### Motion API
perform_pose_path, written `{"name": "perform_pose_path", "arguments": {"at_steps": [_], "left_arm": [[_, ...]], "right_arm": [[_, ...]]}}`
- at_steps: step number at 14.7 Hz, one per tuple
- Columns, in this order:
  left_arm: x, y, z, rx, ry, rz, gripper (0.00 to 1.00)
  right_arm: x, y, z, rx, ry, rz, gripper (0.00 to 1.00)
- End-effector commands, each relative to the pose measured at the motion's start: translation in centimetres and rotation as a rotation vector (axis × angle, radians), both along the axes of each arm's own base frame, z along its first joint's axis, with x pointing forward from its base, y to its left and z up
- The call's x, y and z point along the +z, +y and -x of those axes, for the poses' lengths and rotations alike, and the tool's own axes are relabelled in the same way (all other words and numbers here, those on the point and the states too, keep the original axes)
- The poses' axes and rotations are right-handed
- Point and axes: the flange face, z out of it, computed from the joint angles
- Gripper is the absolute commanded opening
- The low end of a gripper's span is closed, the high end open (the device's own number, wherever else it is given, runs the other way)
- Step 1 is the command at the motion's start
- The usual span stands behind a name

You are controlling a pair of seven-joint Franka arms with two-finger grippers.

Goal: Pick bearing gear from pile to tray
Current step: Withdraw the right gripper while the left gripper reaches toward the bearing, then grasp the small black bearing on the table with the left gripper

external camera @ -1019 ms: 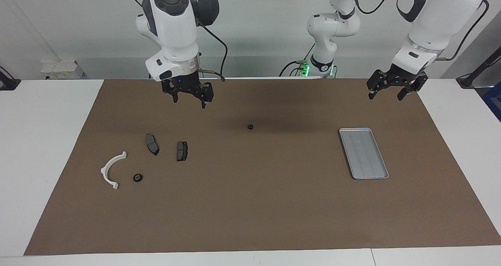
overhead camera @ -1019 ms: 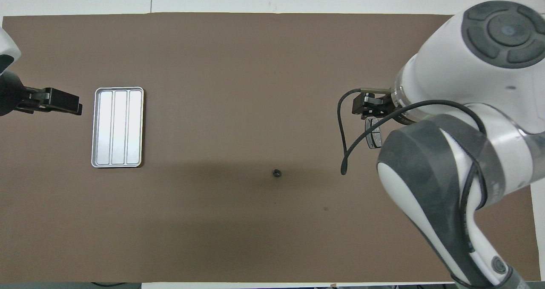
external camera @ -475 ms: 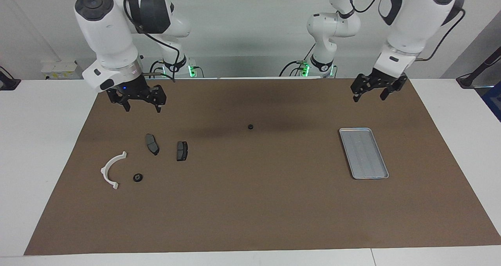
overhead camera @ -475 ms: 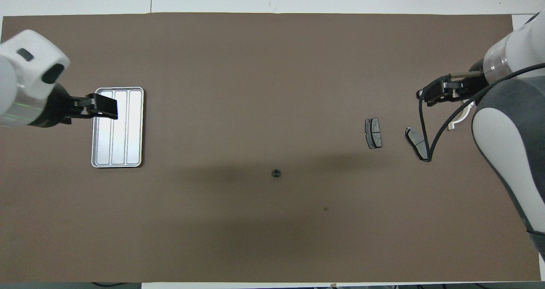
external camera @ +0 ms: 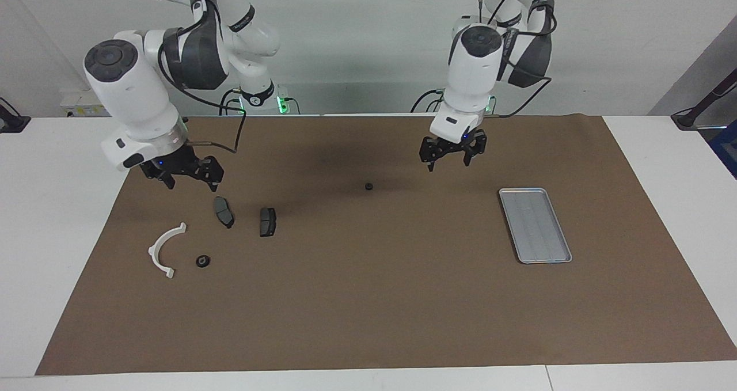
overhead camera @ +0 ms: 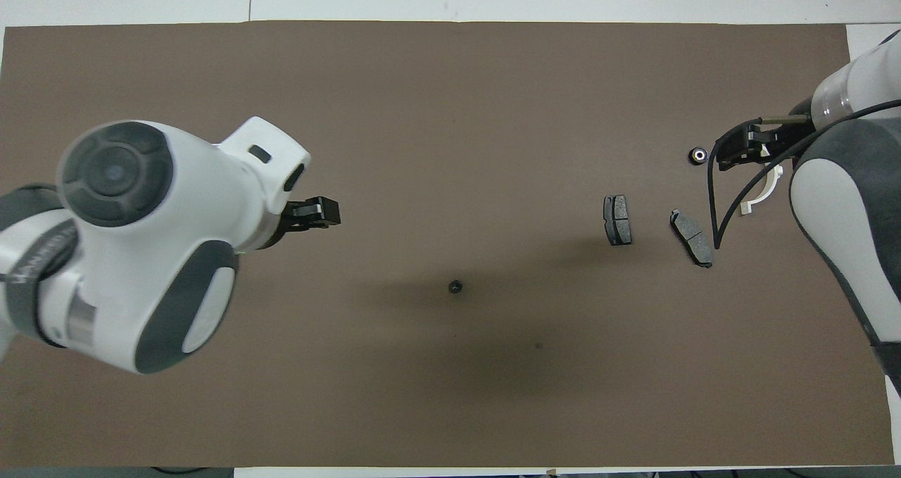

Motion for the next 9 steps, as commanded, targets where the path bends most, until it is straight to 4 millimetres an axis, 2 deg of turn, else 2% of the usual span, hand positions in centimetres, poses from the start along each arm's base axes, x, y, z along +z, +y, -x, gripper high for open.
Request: {"name": "perform_pose_path", "arguments": {"at_steps": [1, 3, 5, 9], "left_arm": [[-3.7, -2.6, 1.8, 0.0, -0.012, -0.009, 1.0], [-7.6, -6.4, 3.2, 0.001, 0.015, -0.023, 1.0], [-10.4, -9.1, 4.2, 0.019, 0.009, -0.014, 1.0], [-12.2, -12.8, 6.6, 0.03, -0.004, 0.008, 1.0]], "right_arm": [[-3.8, -1.1, -1.9, 0.034, -0.01, 0.025, 1.0], [-6.1, -1.9, -2.9, 0.032, -0.022, 0.021, 1.0], [-7.7, -2.2, -3.6, 0.023, -0.029, 0.017, 1.0], [-10.1, -2.4, -4.5, -0.026, -0.045, 0.017, 1.0]]}}
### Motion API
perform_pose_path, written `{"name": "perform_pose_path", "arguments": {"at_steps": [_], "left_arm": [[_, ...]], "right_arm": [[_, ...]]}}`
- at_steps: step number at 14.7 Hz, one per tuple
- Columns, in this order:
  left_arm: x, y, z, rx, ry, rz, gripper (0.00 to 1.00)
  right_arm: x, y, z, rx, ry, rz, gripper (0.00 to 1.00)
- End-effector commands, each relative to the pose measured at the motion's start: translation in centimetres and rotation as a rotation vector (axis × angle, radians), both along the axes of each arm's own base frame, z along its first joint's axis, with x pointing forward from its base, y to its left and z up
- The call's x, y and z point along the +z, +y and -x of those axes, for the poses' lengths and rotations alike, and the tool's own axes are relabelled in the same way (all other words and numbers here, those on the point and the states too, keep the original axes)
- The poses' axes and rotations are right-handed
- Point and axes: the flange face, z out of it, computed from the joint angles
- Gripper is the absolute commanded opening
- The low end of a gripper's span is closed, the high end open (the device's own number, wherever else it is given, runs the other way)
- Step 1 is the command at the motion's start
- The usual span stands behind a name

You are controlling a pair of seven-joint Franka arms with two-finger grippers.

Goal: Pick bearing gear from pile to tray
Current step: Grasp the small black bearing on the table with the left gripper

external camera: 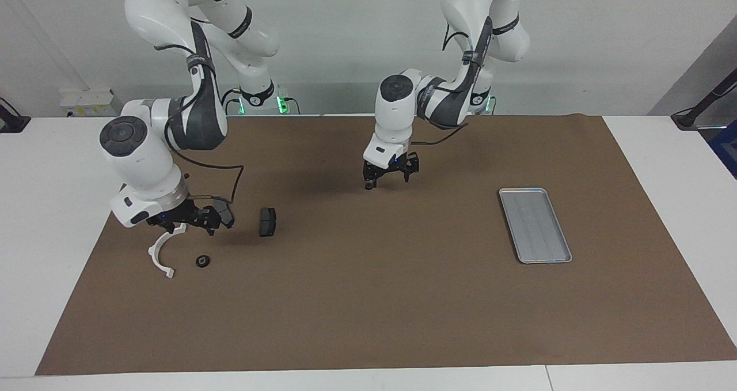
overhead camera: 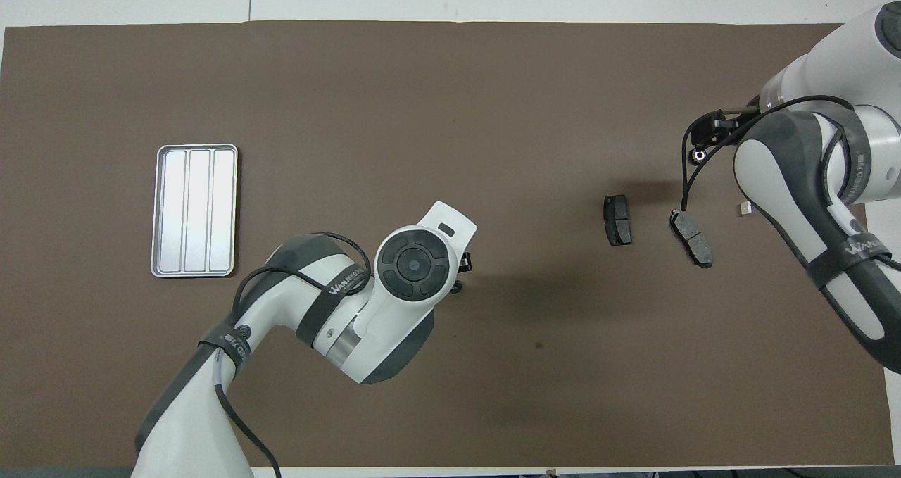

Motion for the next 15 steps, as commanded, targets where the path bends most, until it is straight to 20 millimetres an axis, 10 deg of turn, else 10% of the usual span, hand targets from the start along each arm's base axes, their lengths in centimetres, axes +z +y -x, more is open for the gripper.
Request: {"name": "perform_pose_path", "arguments": {"at_steps": [1, 15], "left_arm": [[-0.6, -1.5, 0.8, 0.013, -0.033, 0.013, 1.0], [-3.8, -2.6, 4.2, -0.057, -0.068, 0.07, 1.0]], "right_arm": [[-1.3, -0.3, -0.7, -0.039, -0.022, 0.03, 1.0], [-9.2, -0.5, -2.5, -0.171, -0.042, 0.016, 1.0]]}}
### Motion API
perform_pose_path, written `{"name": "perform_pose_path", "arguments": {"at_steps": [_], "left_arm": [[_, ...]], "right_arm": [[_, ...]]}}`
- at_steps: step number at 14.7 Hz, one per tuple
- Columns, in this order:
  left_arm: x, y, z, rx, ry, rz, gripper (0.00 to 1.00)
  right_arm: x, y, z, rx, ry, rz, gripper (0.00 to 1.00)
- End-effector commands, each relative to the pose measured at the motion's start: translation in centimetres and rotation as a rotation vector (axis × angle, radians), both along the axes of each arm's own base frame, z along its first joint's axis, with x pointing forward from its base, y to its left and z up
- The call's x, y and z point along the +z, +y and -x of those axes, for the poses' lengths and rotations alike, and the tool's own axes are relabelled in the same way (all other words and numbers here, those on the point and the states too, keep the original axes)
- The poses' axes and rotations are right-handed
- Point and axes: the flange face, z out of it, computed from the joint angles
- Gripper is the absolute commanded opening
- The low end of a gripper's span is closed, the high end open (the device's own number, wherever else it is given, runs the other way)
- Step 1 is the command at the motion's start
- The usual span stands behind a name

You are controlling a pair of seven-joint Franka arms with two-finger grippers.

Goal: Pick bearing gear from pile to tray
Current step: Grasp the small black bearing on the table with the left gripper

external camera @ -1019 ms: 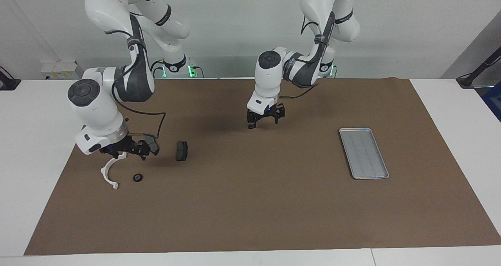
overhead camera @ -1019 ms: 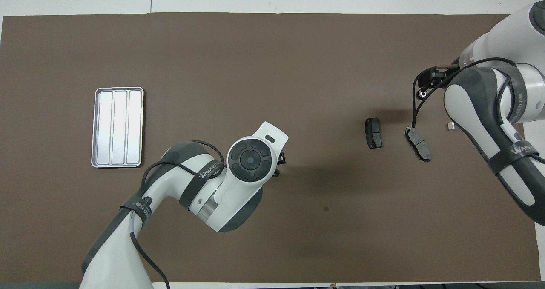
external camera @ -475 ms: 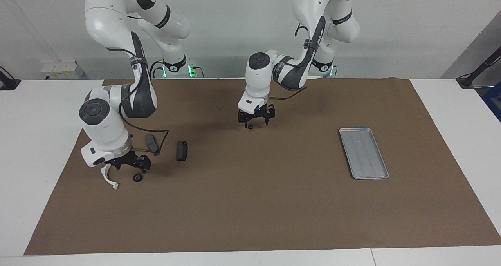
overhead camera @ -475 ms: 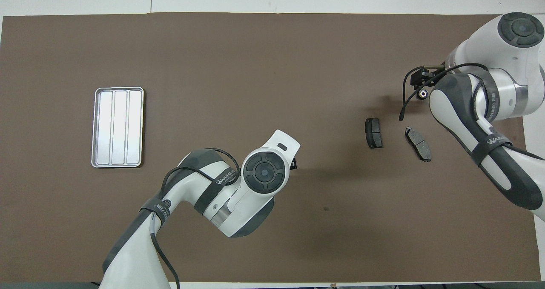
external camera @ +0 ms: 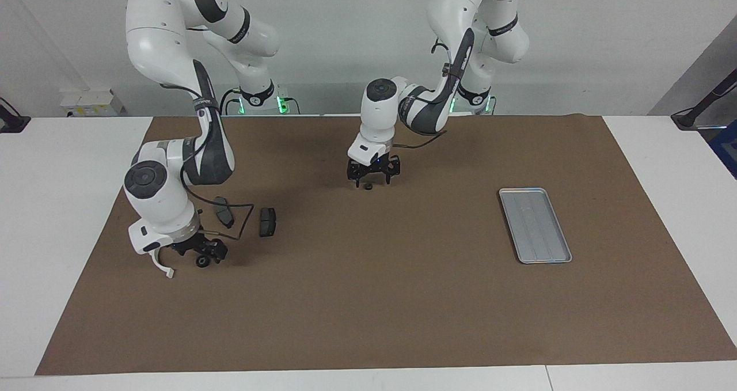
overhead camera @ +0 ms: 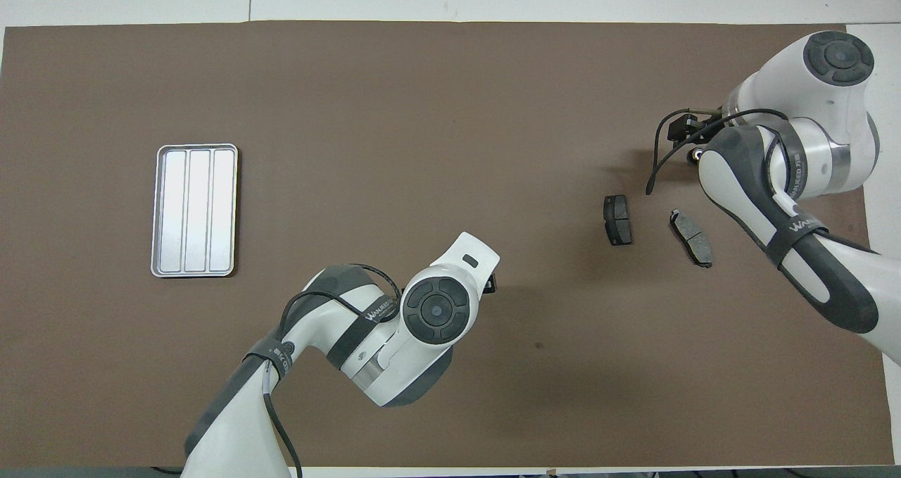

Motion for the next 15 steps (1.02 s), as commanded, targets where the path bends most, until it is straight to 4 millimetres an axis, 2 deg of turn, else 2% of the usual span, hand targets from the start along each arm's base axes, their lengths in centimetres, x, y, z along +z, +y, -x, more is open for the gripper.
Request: {"name": "perform_pose_path", "arguments": {"at_steps": [1, 6, 12, 15], "left_arm": [[-0.4, -0.5, 1.2, -0.015, -0.01, -0.003, 1.0], [-0.6, -1.4, 3.1, -0.045, 0.032, -0.059, 1.0], [-1.3, -1.5, 2.9, -0.058, 0.028, -0.079, 1.0], [-0.8, -1.5, 1.5, -0.057, 0.021, -0.097, 1.0]], "right_arm": [[-0.9, -0.3, -0.6, -0.014, -0.025, 0.001, 1.0], [-1.8, -0.2, -0.9, -0.007, -0.045, -0.006, 1.0], [-2.5, -0.6, -1.0, -0.008, -0.056, -0.01, 1.0], [-2.6, -0.7, -1.0, -0.011, -0.056, -0.011, 1.0]]}}
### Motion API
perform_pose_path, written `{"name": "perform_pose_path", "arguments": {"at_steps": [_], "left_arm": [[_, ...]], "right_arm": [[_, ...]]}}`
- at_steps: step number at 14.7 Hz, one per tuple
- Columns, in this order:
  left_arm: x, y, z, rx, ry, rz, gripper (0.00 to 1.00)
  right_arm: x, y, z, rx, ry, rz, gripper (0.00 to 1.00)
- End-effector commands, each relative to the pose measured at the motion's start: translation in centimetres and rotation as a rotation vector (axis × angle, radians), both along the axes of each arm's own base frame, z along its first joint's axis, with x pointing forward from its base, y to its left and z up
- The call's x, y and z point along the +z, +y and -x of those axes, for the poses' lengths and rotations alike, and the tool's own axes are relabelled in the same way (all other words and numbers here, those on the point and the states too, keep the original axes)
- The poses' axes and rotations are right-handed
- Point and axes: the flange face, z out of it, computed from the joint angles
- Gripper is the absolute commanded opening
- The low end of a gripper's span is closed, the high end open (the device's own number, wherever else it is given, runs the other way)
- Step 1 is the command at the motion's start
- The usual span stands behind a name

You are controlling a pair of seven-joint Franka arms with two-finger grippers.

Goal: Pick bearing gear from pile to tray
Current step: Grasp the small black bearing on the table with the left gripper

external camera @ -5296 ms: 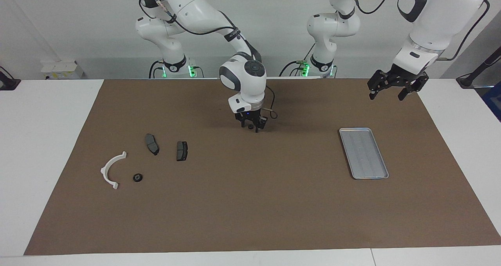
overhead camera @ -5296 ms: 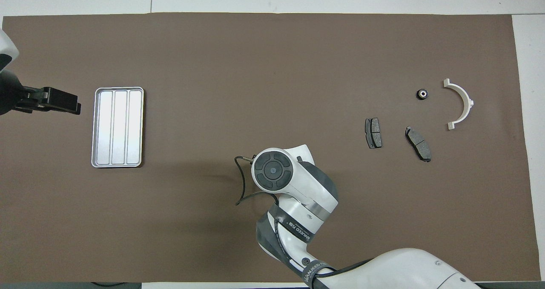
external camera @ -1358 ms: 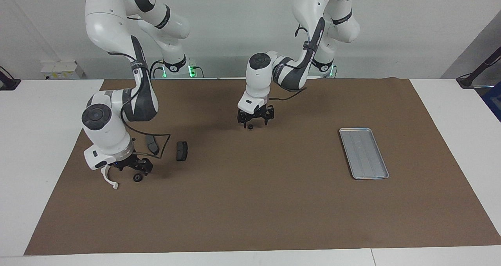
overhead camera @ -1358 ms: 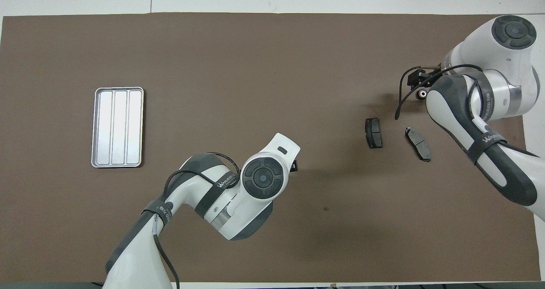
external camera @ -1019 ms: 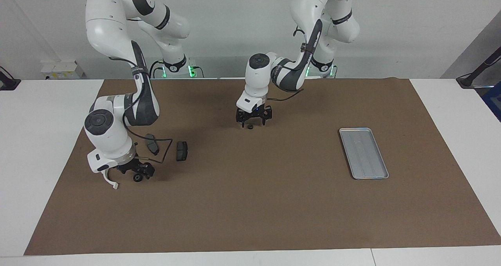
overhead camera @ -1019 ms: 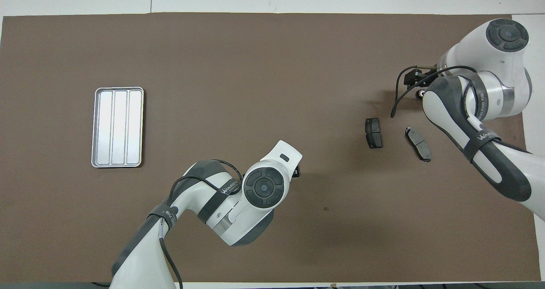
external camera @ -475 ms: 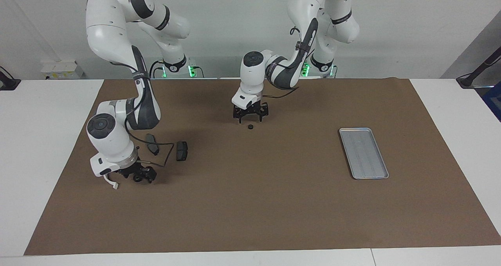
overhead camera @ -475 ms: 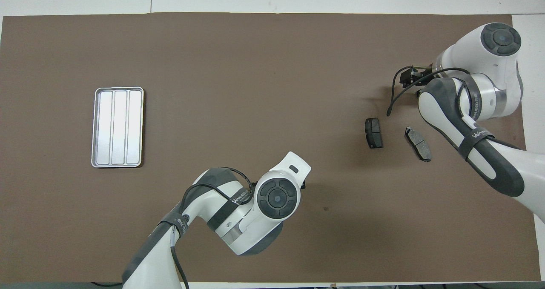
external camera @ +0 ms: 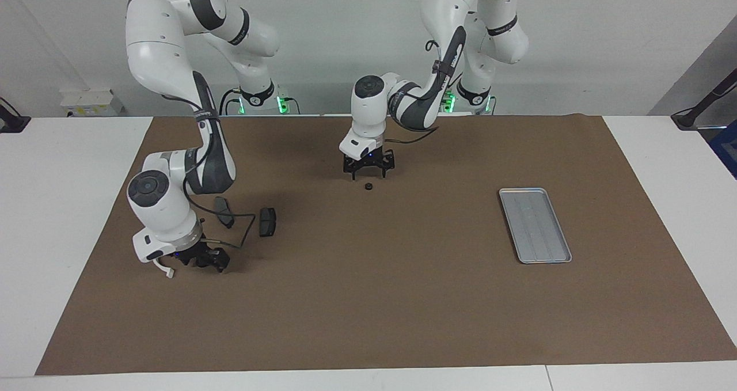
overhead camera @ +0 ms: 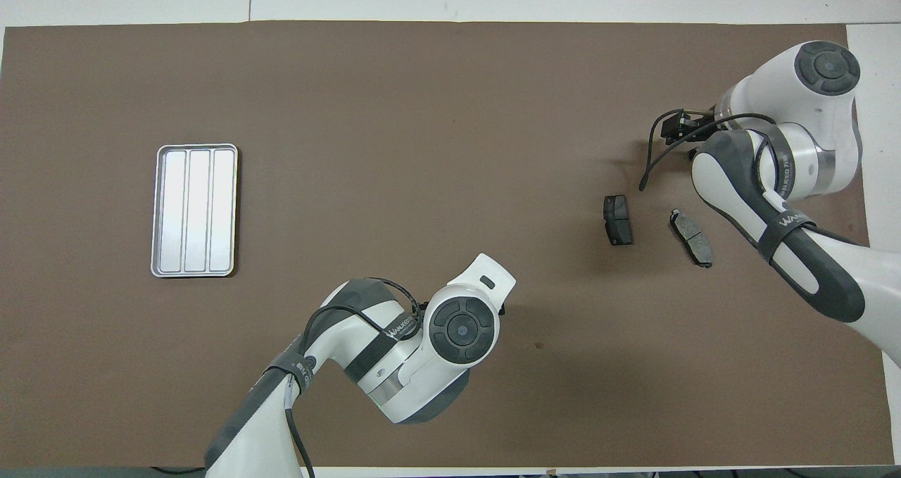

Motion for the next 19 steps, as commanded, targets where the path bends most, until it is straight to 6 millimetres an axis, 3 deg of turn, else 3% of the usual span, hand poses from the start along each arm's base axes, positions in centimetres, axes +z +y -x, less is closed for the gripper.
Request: {"name": "perform_pose_path", "arguments": {"at_steps": [1, 5, 15, 17, 19], "left_arm": [[0.0, -0.4, -1.0, 0.002, -0.007, -0.033, 1.0], [0.3, -1.2, -1.8, 0.004, -0.014, -0.025, 1.0], [-0.4, -0.5, -2.8, 0.009, -0.024, -0.034, 0.96], [-0.3, -0.6, -2.9, 0.009, -0.028, -0.029, 0.84], [-0.4, -0.6, -2.9, 0.009, -0.028, -0.029, 0.53]], "right_arm": [[-0.5, -0.7, -0.2, -0.014, -0.016, 0.012, 1.0], [-0.7, -0.6, -0.1, -0.012, -0.02, 0.009, 0.99], [-1.2, -1.0, 0.1, -0.017, -0.014, 0.008, 0.97], [-1.1, -0.9, 0.1, -0.016, -0.01, 0.009, 0.97], [-1.1, -1.0, 0.1, -0.018, -0.011, 0.009, 0.95]]}}
